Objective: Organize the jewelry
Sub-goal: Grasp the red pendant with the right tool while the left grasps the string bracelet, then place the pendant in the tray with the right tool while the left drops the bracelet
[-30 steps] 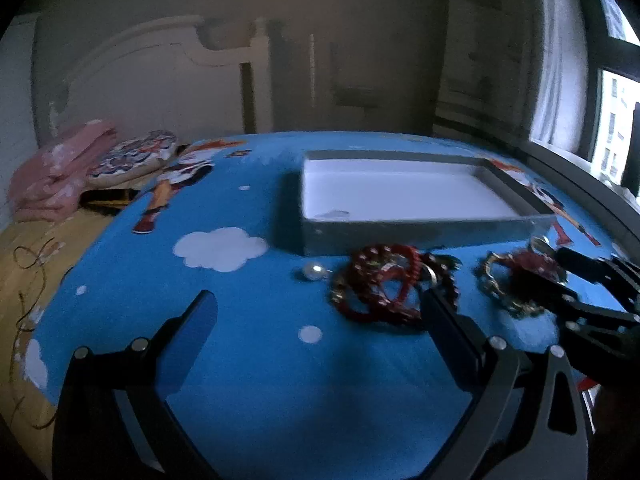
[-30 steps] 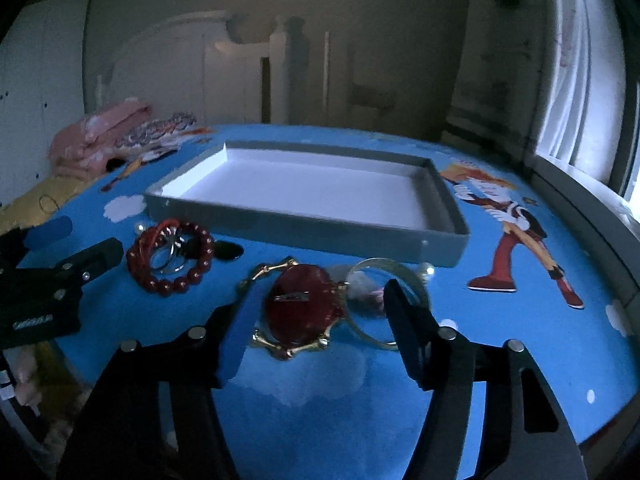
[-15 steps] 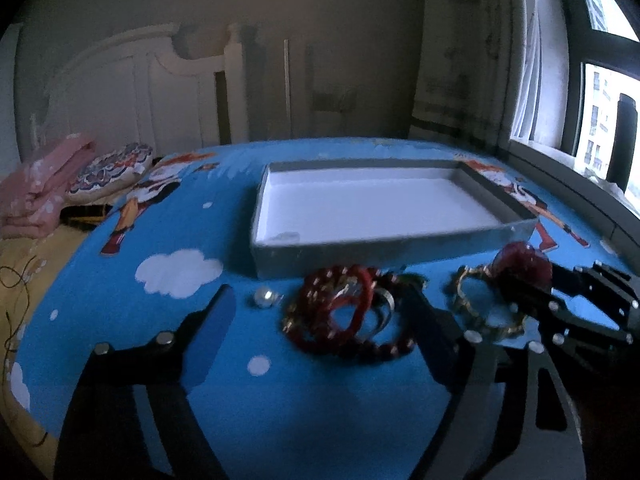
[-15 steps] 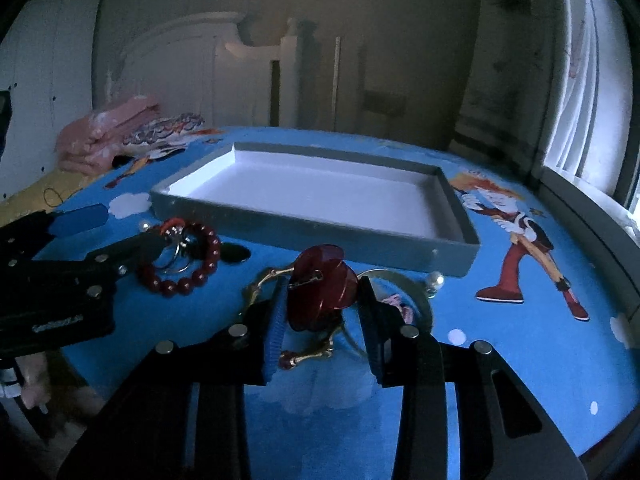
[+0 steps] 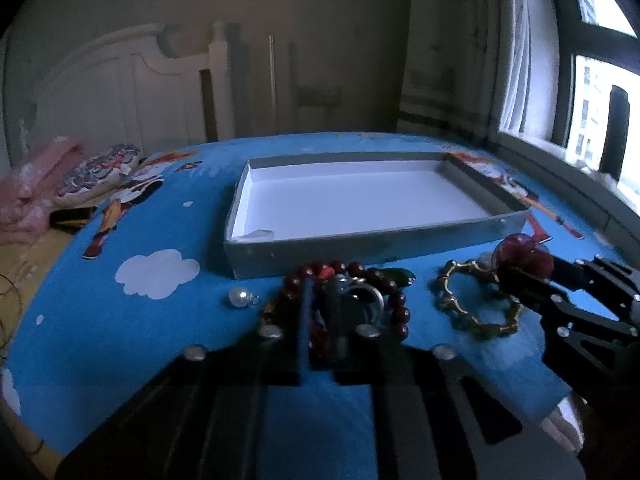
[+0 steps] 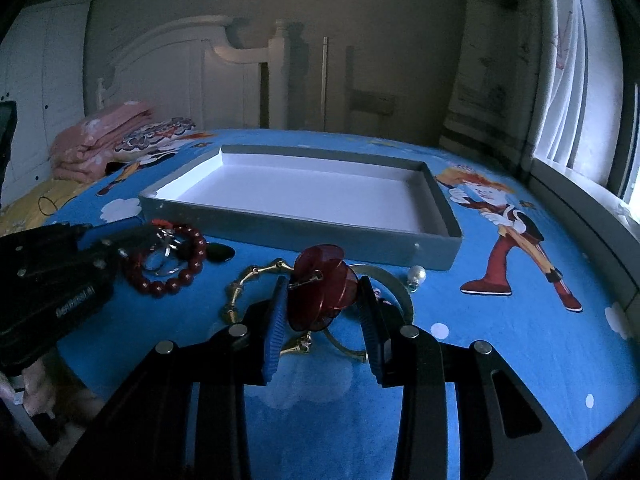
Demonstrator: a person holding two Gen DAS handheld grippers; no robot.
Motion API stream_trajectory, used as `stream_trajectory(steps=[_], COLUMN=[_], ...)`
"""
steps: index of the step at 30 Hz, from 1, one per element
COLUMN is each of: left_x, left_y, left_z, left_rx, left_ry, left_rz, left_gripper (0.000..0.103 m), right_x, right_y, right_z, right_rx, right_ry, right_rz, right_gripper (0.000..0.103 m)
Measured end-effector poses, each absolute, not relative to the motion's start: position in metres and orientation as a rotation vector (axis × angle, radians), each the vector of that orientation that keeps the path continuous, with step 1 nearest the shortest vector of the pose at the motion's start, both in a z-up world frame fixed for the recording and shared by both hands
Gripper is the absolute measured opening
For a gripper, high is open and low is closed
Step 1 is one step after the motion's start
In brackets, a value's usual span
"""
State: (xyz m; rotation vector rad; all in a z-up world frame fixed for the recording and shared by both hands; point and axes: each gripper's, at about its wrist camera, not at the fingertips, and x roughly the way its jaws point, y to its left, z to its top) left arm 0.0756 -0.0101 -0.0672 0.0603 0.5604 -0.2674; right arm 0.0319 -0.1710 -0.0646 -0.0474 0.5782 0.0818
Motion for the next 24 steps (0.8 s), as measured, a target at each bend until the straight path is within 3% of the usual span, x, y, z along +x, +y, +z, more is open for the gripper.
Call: stream_trajectory(steps=[24], left_x=[0.039], left_y=[0.018], left_z=[-0.007], left_rx=[0.013], left_ry=[0.418], left_rz=[-0.231], left_gripper=[0.004], right_x=[-0.002], right_y=[-0.146], right_z=[-0.014], right_rx=[-0.104], right_ry=[0.437], right_rz=[0.113], right_gripper=[0.035])
